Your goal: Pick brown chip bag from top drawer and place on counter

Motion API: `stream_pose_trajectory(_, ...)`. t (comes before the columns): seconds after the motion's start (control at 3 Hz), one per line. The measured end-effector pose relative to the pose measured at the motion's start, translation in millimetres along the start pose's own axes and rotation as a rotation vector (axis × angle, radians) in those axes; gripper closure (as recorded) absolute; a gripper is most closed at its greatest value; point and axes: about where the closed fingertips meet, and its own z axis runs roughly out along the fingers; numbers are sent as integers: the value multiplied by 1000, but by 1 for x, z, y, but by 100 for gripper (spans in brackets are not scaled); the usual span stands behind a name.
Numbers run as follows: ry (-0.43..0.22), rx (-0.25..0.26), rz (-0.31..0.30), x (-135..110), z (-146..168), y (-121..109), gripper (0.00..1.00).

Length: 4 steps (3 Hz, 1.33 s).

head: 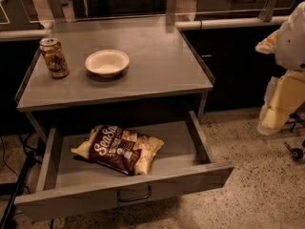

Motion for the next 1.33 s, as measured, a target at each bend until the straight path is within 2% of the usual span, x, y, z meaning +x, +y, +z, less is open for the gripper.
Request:
stream_pose_trajectory(0.33,0,0,0,0,0,0,0)
stream_pose_trajectory(0.67,15,-21,-1,-10,7,10,0)
stream_pose_trajectory(1.0,34,-29,12,-35,19,24,0)
stream_pose_trajectory(1.33,34,-59,32,-64,34,38,0)
